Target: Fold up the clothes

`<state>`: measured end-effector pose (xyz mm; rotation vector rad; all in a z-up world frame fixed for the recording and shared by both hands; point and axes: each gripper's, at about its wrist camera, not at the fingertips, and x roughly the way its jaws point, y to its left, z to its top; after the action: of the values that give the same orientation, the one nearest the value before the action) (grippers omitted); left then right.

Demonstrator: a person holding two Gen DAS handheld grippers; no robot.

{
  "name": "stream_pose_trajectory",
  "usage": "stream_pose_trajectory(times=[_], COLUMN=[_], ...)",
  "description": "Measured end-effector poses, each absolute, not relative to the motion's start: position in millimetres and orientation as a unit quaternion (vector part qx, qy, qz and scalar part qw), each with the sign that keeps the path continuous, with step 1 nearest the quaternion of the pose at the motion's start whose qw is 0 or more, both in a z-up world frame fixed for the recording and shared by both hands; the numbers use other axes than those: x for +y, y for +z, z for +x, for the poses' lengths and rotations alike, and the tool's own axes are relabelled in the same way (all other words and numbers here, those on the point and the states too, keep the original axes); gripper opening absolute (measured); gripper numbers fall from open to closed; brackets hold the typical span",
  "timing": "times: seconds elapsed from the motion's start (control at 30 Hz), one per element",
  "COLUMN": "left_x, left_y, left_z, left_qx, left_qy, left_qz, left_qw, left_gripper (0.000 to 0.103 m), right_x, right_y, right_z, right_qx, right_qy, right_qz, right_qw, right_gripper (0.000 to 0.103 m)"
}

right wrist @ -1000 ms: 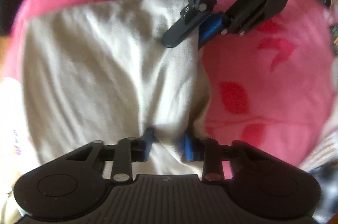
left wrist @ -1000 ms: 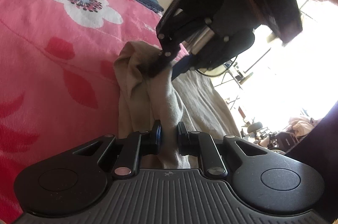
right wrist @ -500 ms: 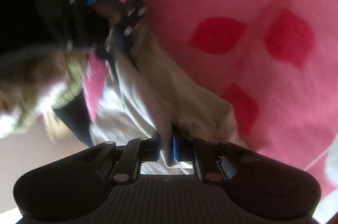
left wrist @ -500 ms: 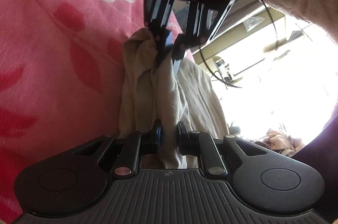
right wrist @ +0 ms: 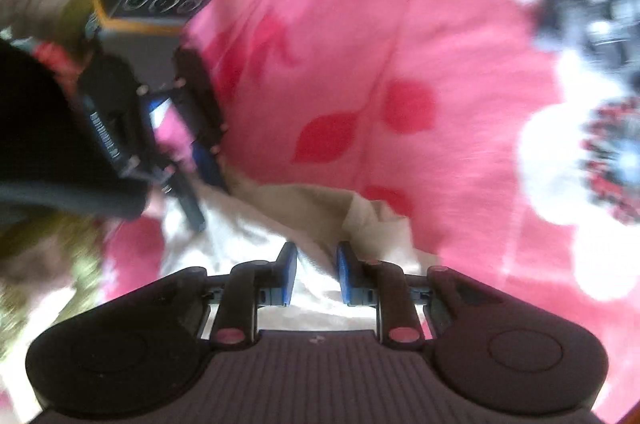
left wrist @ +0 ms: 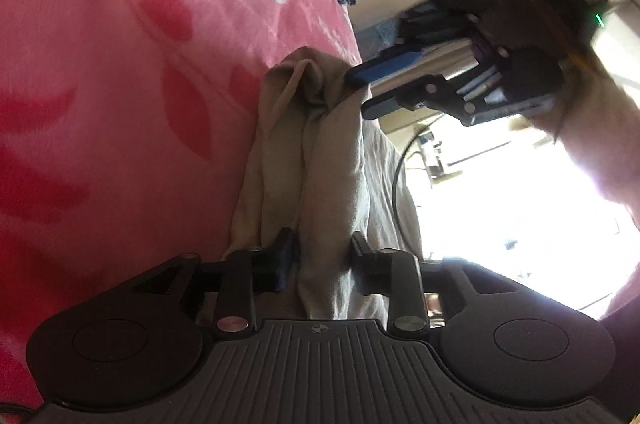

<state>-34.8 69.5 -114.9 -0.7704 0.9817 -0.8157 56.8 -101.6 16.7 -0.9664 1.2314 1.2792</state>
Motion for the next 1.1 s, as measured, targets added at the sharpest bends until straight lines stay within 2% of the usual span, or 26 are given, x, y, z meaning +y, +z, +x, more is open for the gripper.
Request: stream_pose_trajectory(times=[0.1, 0.23, 0.53, 0.67, 0.83, 0.97, 1.1], left_x=[73.2, 89.7, 76.5, 63.4, 57.4, 54.4, 52.3], left_y=[-105.0, -86.8, -78.0, -82.4, -86.9, -90.5, -85.7], left_z=[-39.5, -57.3, -87.6, -92.9, -90.5, -89.8, -90.4], left_qx=[0.435, 0.418, 0.43, 0.426, 0.416, 0.411, 0.396], left_qy=[-0.357, -0.341, -0.365, -0.362, -0.354, -0.353, -0.388], left_qz=[-0.345, -0.329, -0.225, -0.196, -0.197, -0.204, -0.164], left_qw=[0.751, 0.775, 0.795, 0.805, 0.814, 0.815, 0.816], left_gripper=[0.037, 0.037, 0.037, 0.037, 0.036, 0.024, 0.019], right_x=[-119.4, -138.2, -148.9, -143.8, -137.3, -140.1, -145.3], right_y=[34.2, 49.2, 37.5, 19.2, -4.2, -12.4, -11.0], right_z=[32.8, 8.7, -37.9, -36.2, -37.7, -41.0, -48.9], right_qx=[0.467, 0.447, 0.475, 0.473, 0.474, 0.476, 0.468], right_qy=[0.488, 0.441, 0.418, 0.413, 0.398, 0.373, 0.349], right_qz=[-0.407, -0.369, -0.28, -0.231, -0.224, -0.188, -0.163], right_qw=[0.615, 0.685, 0.722, 0.743, 0.753, 0.774, 0.795], right_gripper=[0.023, 0.023, 0.023, 0.023, 0.023, 0.024, 0.024])
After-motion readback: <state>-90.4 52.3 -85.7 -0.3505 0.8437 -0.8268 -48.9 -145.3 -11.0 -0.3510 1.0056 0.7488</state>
